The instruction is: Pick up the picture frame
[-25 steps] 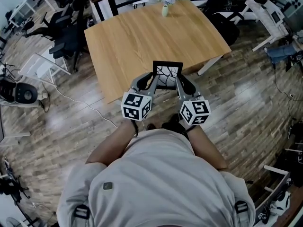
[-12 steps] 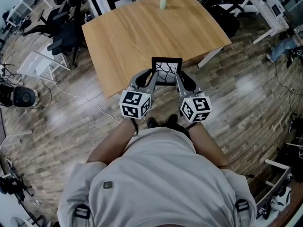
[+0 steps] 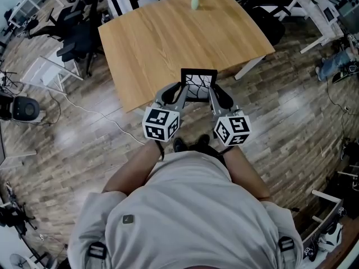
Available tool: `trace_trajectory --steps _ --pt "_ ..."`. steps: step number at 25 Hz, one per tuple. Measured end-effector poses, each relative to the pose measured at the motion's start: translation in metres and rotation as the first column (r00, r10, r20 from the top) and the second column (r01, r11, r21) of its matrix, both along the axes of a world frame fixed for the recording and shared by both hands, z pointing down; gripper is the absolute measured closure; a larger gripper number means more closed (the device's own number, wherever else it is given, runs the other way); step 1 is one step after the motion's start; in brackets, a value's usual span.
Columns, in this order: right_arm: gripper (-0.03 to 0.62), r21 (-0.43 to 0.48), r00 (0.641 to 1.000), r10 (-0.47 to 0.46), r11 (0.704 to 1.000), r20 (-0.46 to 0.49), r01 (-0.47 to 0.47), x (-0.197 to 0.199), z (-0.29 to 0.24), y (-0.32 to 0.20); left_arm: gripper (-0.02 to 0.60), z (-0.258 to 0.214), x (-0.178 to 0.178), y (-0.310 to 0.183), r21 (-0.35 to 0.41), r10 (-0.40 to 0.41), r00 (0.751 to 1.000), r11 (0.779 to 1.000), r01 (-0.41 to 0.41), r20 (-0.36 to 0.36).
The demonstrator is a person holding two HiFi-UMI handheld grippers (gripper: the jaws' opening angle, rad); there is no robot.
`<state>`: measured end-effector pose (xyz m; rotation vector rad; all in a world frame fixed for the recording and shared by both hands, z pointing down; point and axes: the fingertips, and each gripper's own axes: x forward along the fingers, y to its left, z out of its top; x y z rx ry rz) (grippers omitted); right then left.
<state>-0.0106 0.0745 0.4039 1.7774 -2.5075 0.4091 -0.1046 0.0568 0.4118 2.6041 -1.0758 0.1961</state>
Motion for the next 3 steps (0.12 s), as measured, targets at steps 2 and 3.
trace_trajectory --steps 2,3 --pt "0.520 -0.002 1.000 -0.003 1.000 0.002 0.003 -0.0021 -0.0020 -0.0014 0.508 -0.0021 -0.0022 -0.0013 -0.003 -0.005 1.000 1.000 0.005 -0.002" --pt "0.520 -0.003 1.000 -0.005 1.000 0.002 0.005 -0.0029 -0.0028 -0.0017 0.508 -0.0030 -0.0030 -0.0015 -0.005 -0.007 1.000 1.000 0.007 -0.003"
